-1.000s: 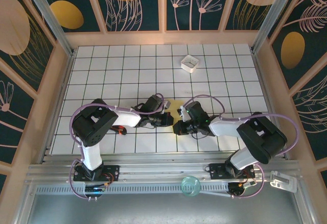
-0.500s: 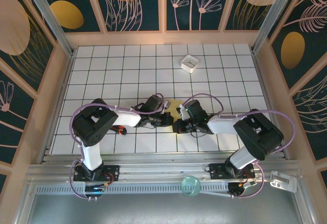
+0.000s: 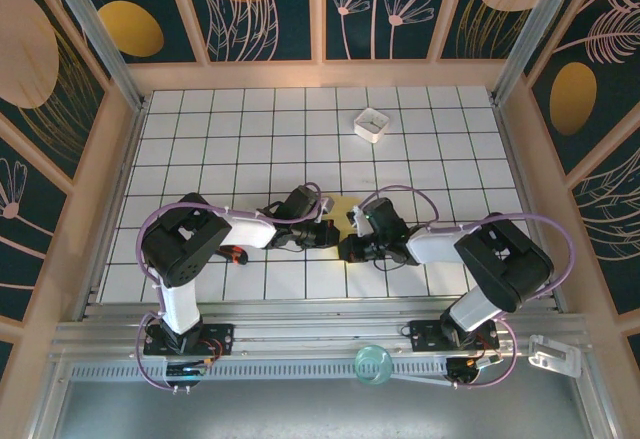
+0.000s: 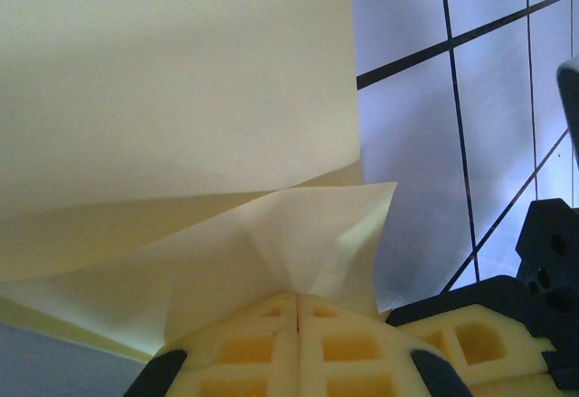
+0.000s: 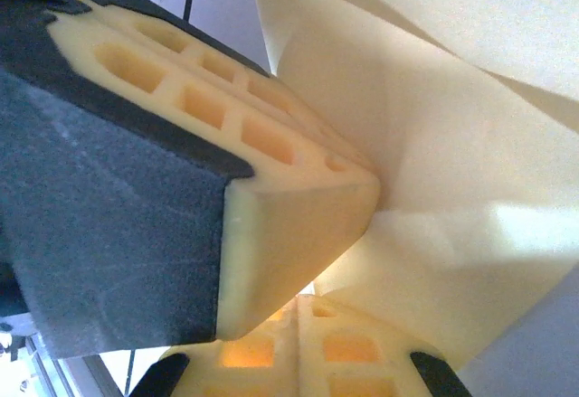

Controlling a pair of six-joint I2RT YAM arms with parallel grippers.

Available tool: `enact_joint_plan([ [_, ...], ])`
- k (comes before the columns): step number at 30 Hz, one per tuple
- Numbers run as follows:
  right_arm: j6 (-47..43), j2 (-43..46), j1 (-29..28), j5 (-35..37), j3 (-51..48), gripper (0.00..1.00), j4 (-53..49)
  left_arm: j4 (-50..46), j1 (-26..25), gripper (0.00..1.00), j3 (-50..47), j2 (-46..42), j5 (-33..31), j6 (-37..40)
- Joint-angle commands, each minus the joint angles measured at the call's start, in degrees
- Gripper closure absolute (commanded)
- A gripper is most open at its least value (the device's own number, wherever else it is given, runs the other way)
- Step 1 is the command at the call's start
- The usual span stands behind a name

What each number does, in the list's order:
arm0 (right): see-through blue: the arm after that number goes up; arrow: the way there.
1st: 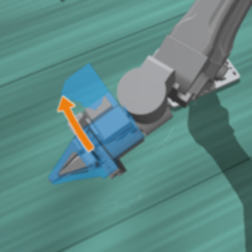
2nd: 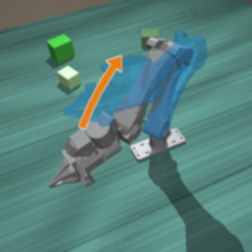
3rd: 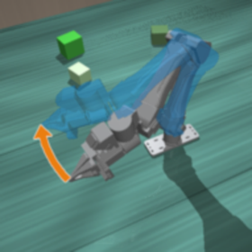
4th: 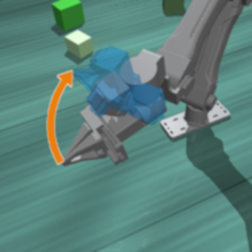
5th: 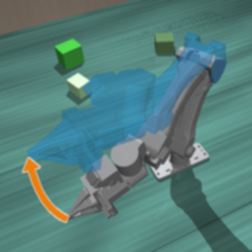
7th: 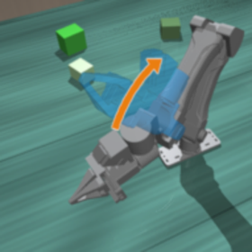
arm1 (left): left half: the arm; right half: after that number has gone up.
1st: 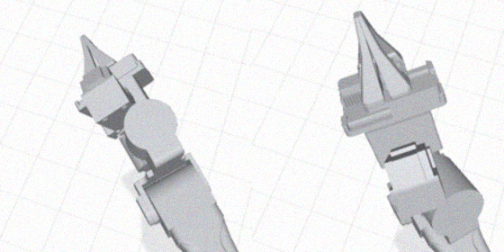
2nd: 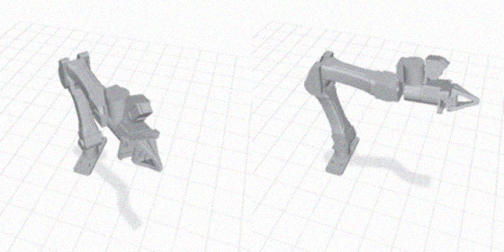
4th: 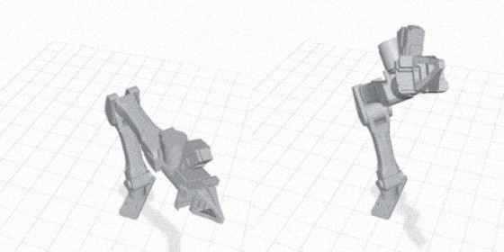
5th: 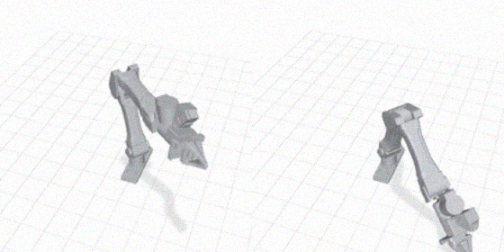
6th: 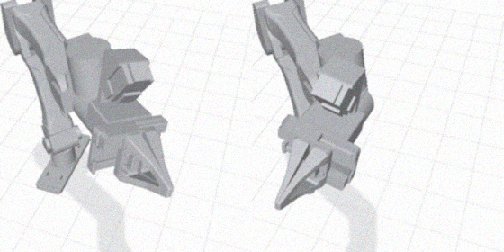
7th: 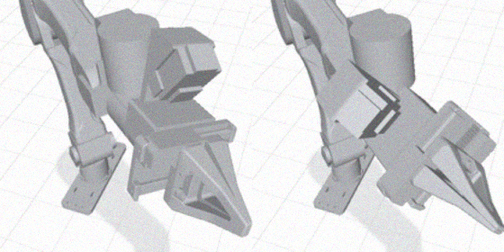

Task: Fold a paper plane with a square sheet of paper (pick it up from the middle)
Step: Third fold the triangle at the center of the table.

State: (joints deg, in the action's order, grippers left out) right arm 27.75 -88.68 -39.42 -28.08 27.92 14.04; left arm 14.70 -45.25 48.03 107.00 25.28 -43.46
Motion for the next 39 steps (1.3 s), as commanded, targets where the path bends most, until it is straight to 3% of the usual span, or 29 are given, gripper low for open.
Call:
enact_joint_plan([
  [1, 1.8, -0.1, 0.0, 2.9, -3.7, 1.0, -5.6, -5.1, 0.2, 0.94, -0.3, 3.2, -2.8, 2.1],
  [21, 5.9, 9.7, -3.2, 5.1, -10.3, 1.0, -11.8, -6.5, 0.2, 0.94, 0.4, 2.9, -3.5, 2.7],
  [29, 5.5, 15.8, -1.3, 2.4, -5.6, 1.0, -11.7, -6.7, 0.2, 0.94, 0.6, 3.0, -3.4, 2.7],
  [39, 4.4, 8.6, 0.4, -0.2, -1.3, 1.0, -6.2, -6.8, 0.2, 0.94, 0.9, 3.2, -3.3, 2.8],
])
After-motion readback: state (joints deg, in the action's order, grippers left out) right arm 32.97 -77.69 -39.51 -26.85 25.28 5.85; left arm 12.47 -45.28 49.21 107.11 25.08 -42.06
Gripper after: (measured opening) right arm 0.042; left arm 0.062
